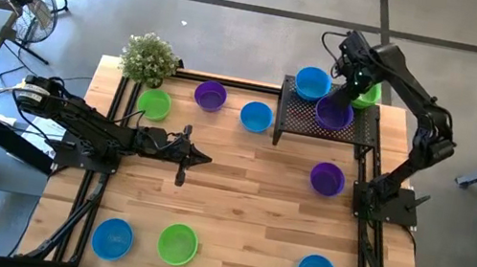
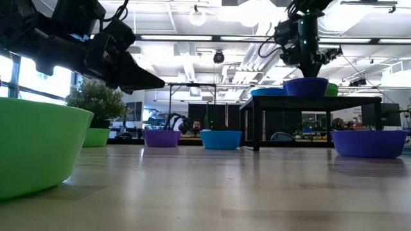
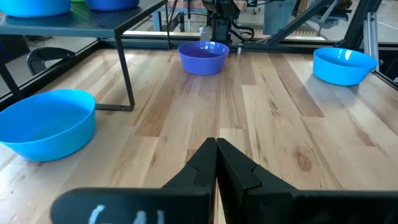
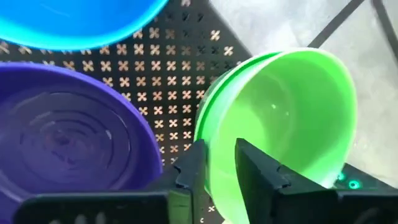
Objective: Pick & Place Mini bowls
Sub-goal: Stack the green bowl on top of the green bowl on the shelf, then stack the blue bowl on top of the blue bowl on the shelf
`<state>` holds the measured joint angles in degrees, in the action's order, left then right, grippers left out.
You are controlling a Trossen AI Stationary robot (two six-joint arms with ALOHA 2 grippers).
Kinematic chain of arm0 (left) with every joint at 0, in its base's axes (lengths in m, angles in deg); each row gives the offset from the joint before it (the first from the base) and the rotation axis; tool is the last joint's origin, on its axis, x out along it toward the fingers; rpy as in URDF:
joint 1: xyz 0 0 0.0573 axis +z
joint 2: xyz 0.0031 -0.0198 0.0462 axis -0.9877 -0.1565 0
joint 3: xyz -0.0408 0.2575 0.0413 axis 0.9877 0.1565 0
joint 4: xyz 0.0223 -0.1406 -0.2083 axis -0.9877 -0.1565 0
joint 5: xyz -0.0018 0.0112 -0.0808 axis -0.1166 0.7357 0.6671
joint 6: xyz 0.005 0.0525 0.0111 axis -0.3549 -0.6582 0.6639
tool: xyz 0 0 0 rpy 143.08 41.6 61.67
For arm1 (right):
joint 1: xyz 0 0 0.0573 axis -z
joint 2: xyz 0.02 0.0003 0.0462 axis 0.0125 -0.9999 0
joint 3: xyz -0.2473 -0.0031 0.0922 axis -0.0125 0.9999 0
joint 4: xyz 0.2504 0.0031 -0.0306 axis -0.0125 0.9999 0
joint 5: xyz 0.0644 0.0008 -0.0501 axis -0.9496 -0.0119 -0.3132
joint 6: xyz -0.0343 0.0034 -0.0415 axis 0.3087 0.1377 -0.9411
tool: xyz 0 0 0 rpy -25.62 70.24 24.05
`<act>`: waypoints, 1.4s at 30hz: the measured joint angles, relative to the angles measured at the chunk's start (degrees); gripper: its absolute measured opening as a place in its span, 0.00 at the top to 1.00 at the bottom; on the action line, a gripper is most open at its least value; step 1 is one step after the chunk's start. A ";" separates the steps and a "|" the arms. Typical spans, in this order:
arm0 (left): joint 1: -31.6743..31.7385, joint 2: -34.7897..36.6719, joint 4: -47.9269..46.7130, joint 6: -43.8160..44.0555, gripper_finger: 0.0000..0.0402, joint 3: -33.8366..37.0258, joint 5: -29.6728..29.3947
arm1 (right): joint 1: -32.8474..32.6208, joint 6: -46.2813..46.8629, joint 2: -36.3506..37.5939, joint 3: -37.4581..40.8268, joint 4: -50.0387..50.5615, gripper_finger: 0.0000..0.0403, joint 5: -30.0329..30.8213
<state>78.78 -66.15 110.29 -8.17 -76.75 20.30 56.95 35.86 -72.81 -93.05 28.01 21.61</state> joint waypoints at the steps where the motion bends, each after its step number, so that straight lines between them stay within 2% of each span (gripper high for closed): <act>1: 0.00 0.00 0.00 0.02 0.99 0.00 0.00 | 0.00 0.00 0.30 -0.72 -0.06 0.79 -0.06; 9: 0.00 0.00 0.00 0.09 0.99 0.00 0.01 | 0.00 0.42 6.29 -2.97 -1.50 0.79 -7.02; 17: 0.00 0.00 0.00 0.19 0.99 0.00 0.73 | 0.00 2.27 8.16 -2.97 -3.56 0.97 -8.71; 25: 0.00 0.00 0.01 1.31 0.99 0.00 2.08 | -2.59 2.84 10.25 -1.88 -15.69 0.97 -11.45; 30: 0.00 0.00 0.07 1.30 0.99 0.00 2.01 | -5.52 2.90 15.70 6.22 -27.02 1.00 -14.56; 42: -0.01 0.00 1.64 1.27 0.99 0.00 1.96 | -17.13 9.13 36.45 34.38 -54.94 0.99 -18.00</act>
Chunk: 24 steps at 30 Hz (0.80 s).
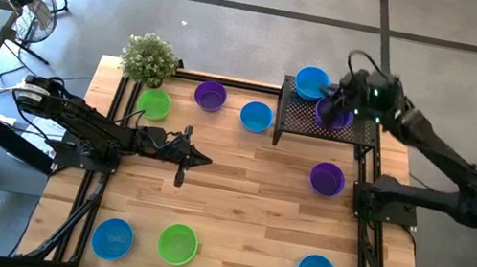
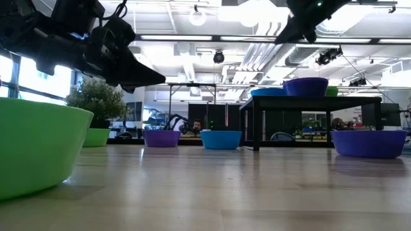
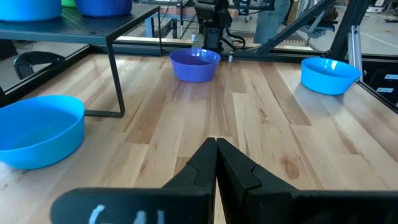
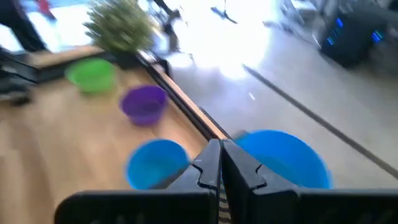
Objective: Pick & Place Mini bowls
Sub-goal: Stack the blue bowl on top of the blue bowl on the shelf
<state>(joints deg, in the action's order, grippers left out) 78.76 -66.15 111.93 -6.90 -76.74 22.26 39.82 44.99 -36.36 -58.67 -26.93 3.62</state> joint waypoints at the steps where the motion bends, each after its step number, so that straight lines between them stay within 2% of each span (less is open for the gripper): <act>1: 0.01 0.00 0.00 0.00 0.99 0.02 0.00 | -1.31 0.34 1.50 2.01 -2.18 0.99 -0.04; 12: 0.01 0.00 0.04 -0.02 0.99 0.01 -0.08 | -15.63 2.52 14.04 17.74 -19.79 1.00 -0.04; 24: 0.01 0.00 0.07 -0.02 0.99 0.01 -0.08 | -27.46 -0.22 16.32 25.59 -29.07 1.00 4.05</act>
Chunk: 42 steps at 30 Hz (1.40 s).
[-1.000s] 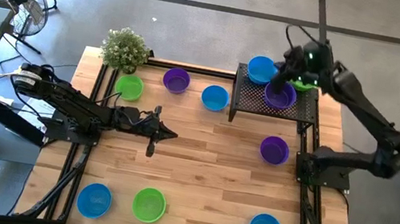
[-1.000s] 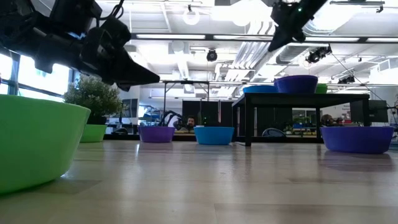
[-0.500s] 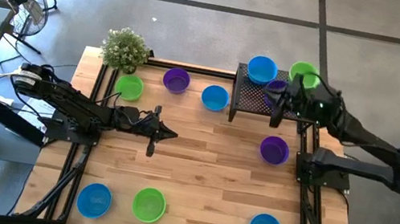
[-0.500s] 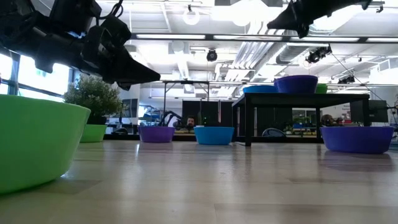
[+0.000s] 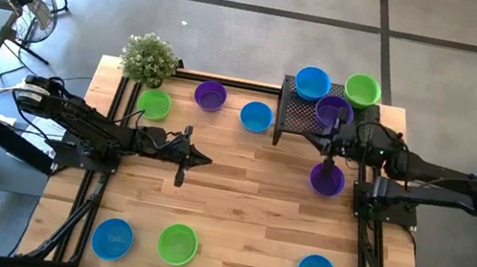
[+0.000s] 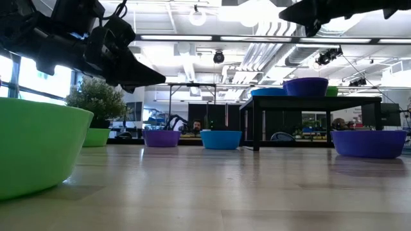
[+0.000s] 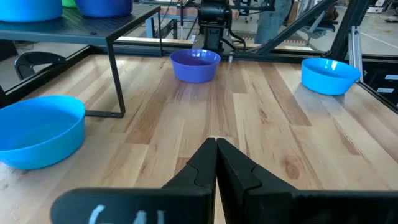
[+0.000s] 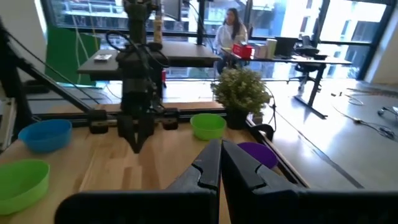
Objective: Pick & Place Mini bowls
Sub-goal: Stack the blue bowl on top of the blue bowl on the shelf
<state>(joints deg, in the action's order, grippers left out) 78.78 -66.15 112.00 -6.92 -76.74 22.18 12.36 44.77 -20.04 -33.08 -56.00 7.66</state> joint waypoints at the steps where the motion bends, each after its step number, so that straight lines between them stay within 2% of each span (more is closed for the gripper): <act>1: -0.01 0.00 0.00 0.00 0.99 0.00 0.00 | -0.73 -0.01 0.00 0.64 -1.02 1.00 0.05; 12: -0.01 0.00 -0.01 0.20 0.99 0.00 0.14 | -6.16 -0.02 -0.02 12.67 -20.10 1.00 0.04; 19: -0.01 0.00 -0.01 0.16 0.99 0.00 0.17 | -9.29 1.37 -0.02 15.79 -22.54 0.98 -0.02; 27: 0.00 0.00 -0.50 0.37 0.99 -0.01 0.20 | -9.44 2.88 -0.02 16.80 -22.80 0.98 -0.33; 30: -0.04 0.00 -0.68 2.24 0.99 -0.01 2.69 | -9.44 1.87 -0.02 16.80 -22.77 1.00 -1.86; 36: -0.09 1.06 -1.76 4.88 0.99 -0.01 11.96 | -9.46 0.44 -1.58 16.80 -23.83 1.00 -4.03; 42: -0.07 1.11 -5.93 4.80 0.99 -0.40 10.56 | -11.82 -2.31 -3.43 16.80 -26.44 1.00 -4.72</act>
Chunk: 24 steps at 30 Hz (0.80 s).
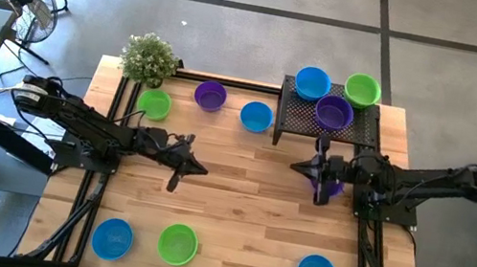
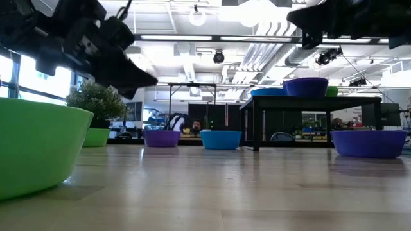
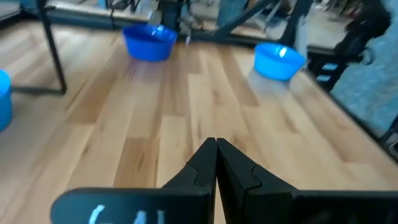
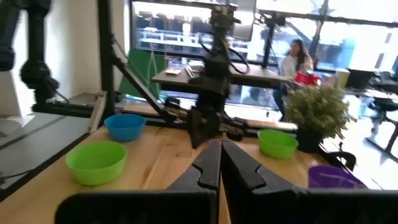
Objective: Pick & Place Mini bowls
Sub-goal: Stack the blue bowl on top of the blue bowl on the shelf
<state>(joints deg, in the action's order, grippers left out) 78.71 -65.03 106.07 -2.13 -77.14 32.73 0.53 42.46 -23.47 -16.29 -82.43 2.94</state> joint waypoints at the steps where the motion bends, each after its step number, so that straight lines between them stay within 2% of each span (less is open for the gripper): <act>1: 0.00 0.00 -1.83 -0.05 0.99 -0.49 -0.18 | -0.69 -0.29 -0.07 0.00 -0.23 1.00 -0.02; 15: -0.70 -0.02 -28.00 -0.77 0.99 -12.20 1.18 | -9.44 -1.23 -0.07 0.00 -0.17 1.00 7.22; 24: -7.25 -0.02 -43.94 0.50 0.99 -18.90 -8.36 | -13.44 -2.74 -0.81 0.00 0.52 1.00 16.65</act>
<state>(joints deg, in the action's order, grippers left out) 71.46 -65.06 62.13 -1.63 -96.04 24.38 -12.91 39.72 -24.28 -16.29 -81.92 19.59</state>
